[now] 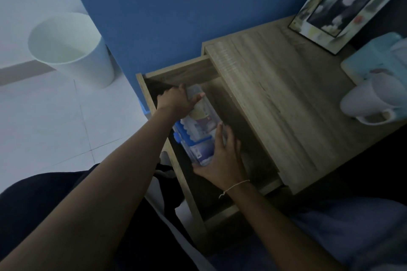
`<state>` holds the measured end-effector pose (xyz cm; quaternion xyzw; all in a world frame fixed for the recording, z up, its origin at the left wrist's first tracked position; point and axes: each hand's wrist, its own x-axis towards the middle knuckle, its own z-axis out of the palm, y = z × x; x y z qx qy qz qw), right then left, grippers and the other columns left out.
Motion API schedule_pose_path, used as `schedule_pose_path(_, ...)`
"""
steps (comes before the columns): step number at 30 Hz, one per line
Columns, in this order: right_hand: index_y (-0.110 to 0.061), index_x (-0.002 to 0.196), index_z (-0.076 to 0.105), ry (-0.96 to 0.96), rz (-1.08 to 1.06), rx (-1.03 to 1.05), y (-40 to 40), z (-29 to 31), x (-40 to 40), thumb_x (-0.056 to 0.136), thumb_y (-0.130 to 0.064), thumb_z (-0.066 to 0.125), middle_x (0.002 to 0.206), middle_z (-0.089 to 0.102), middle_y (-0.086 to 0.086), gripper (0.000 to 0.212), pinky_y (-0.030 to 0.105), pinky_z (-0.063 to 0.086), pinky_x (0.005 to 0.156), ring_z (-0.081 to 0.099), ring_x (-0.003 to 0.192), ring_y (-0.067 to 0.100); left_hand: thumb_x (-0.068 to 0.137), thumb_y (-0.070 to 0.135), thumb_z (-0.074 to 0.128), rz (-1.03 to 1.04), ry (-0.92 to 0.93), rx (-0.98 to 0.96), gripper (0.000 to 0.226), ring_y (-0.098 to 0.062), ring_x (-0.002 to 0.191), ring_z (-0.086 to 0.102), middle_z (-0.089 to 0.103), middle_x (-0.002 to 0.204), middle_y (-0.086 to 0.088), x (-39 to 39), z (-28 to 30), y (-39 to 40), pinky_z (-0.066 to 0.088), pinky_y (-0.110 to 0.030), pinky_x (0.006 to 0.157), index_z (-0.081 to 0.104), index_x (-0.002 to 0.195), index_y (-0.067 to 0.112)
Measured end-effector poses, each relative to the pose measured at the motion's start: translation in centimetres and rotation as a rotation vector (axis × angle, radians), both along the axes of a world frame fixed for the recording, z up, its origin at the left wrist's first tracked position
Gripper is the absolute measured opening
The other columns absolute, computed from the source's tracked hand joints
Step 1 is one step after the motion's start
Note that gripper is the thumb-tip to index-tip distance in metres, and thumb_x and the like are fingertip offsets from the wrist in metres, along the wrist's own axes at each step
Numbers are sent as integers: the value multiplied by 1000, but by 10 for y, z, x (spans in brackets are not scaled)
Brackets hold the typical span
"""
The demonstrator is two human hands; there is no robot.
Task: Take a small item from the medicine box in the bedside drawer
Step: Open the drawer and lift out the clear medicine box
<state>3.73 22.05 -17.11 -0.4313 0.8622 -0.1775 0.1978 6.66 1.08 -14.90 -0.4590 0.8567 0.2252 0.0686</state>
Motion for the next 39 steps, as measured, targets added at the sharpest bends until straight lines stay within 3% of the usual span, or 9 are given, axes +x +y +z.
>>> schedule_pose_path(6, -34, 149, -8, 22, 31, -57, -10, 38, -4, 56, -72, 63, 158, 3, 1, 122, 34, 30, 92, 19, 139, 31, 76, 81, 30, 22, 31, -77, 88, -37, 108, 59, 62, 120, -17, 1, 44, -11, 50, -44, 88, 52, 123, 10)
schedule_pose_path(11, -37, 146, -17, 8, 67, -74, -21, 81, -11, 58, -68, 69, 158, -5, -2, 126, 45, 30, 106, 10, 144, 31, 78, 79, 31, 57, 77, -153, 83, -38, 107, 59, 62, 119, -17, 5, 93, -21, 51, -47, 87, 53, 119, 11)
schedule_pose_path(16, -34, 147, -10, 102, 116, -196, -20, 134, -44, 59, -69, 68, 151, 0, -10, 123, 39, 31, 104, 17, 140, 29, 80, 75, 33, 14, 198, -179, 80, -38, 108, 57, 61, 121, -18, -11, 149, -28, 49, -48, 90, 50, 123, 10)
schedule_pose_path(19, -30, 150, -9, 107, 119, -148, -14, 158, -83, 57, -69, 71, 154, 0, -8, 128, 44, 31, 110, 15, 142, 29, 85, 65, 41, -27, 249, -108, 71, -40, 116, 53, 56, 128, -20, -36, 165, -28, 43, -45, 94, 40, 132, 11)
schedule_pose_path(22, -27, 152, -6, 89, 116, -78, -4, 170, -126, 56, -62, 76, 158, 2, 0, 131, 45, 28, 116, 13, 145, 31, 88, 56, 48, -44, 320, -9, 65, -40, 121, 50, 53, 133, -21, -64, 165, -19, 40, -41, 98, 39, 134, 11)
schedule_pose_path(27, -25, 153, -2, 58, 116, -28, 9, 166, -171, 56, -53, 82, 158, 5, 0, 132, 32, 22, 116, 12, 146, 24, 89, 49, 51, -62, 365, 86, 64, -38, 126, 48, 50, 138, -21, -102, 141, -4, 39, -38, 101, 37, 138, 9)
schedule_pose_path(31, -24, 153, 0, 46, 119, 11, 12, 161, -194, 54, -49, 84, 159, 8, 3, 133, 34, 26, 116, 16, 145, 23, 90, 49, 51, -87, 385, 137, 66, -35, 130, 45, 48, 142, -17, -117, 123, -2, 35, -38, 107, 36, 140, 9)
schedule_pose_path(36, -22, 154, 1, 50, 132, 39, 15, 151, -208, 56, -51, 84, 160, 5, 1, 131, 29, 22, 112, 13, 146, 22, 92, 49, 48, -124, 399, 125, 68, -31, 137, 38, 41, 148, -14, -124, 106, 1, 31, -42, 113, 32, 144, 9)
schedule_pose_path(39, -28, 153, -2, 43, 127, 53, 16, 148, -211, 57, -52, 82, 161, -3, -4, 130, 35, 20, 116, 4, 148, 22, 92, 50, 46, -142, 443, 100, 68, -31, 138, 36, 39, 150, -13, -123, 105, 4, 30, -42, 114, 29, 146, 13)
